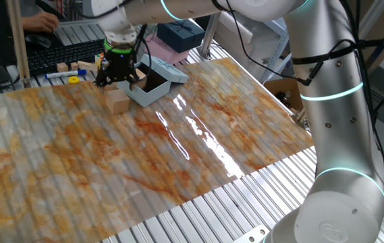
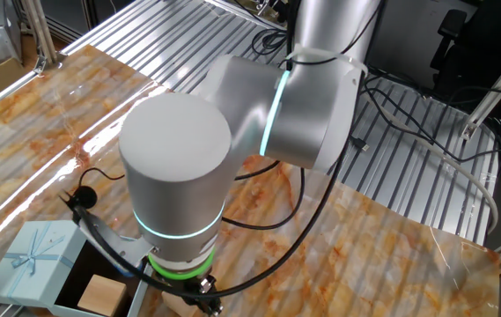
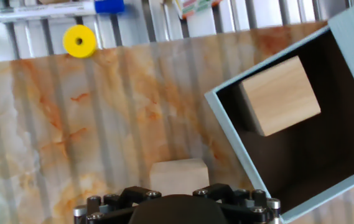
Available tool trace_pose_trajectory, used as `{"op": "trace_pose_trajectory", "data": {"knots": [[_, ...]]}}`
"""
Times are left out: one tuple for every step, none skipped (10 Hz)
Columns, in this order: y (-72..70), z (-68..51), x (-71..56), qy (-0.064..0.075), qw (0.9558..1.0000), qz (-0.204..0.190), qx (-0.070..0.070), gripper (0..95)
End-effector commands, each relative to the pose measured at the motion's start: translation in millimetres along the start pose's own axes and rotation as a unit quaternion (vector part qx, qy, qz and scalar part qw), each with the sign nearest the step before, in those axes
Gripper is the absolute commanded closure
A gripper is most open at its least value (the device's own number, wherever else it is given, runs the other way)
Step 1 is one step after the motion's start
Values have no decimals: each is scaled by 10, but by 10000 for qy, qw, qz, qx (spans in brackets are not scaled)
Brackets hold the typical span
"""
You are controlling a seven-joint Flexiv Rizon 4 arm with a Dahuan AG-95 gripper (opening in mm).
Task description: Take everything out of the gift box
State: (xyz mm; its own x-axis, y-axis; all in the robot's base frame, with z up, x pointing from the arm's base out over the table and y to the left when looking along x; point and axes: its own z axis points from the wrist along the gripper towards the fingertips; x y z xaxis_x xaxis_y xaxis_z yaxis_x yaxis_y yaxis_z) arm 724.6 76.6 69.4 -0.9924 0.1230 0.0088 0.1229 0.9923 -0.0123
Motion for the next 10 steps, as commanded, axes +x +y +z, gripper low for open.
{"op": "trace_pose_trajectory", "data": {"knots": [[-24,-104,-11,-16,9998,-156,123,190],[-49,-166,-32,22,9997,-215,149,190],[-71,-201,-63,26,9995,-266,167,190],[-120,-250,-118,58,9992,-363,185,190],[-180,-292,-167,75,9987,-462,180,190],[-231,-319,-208,76,9984,-529,175,190],[-316,-355,-297,73,9977,-654,184,190],[-367,-380,-358,72,9970,-742,197,190],[-427,-397,-415,77,9963,-838,195,190],[-507,-391,-496,73,9950,-975,189,190]]}}
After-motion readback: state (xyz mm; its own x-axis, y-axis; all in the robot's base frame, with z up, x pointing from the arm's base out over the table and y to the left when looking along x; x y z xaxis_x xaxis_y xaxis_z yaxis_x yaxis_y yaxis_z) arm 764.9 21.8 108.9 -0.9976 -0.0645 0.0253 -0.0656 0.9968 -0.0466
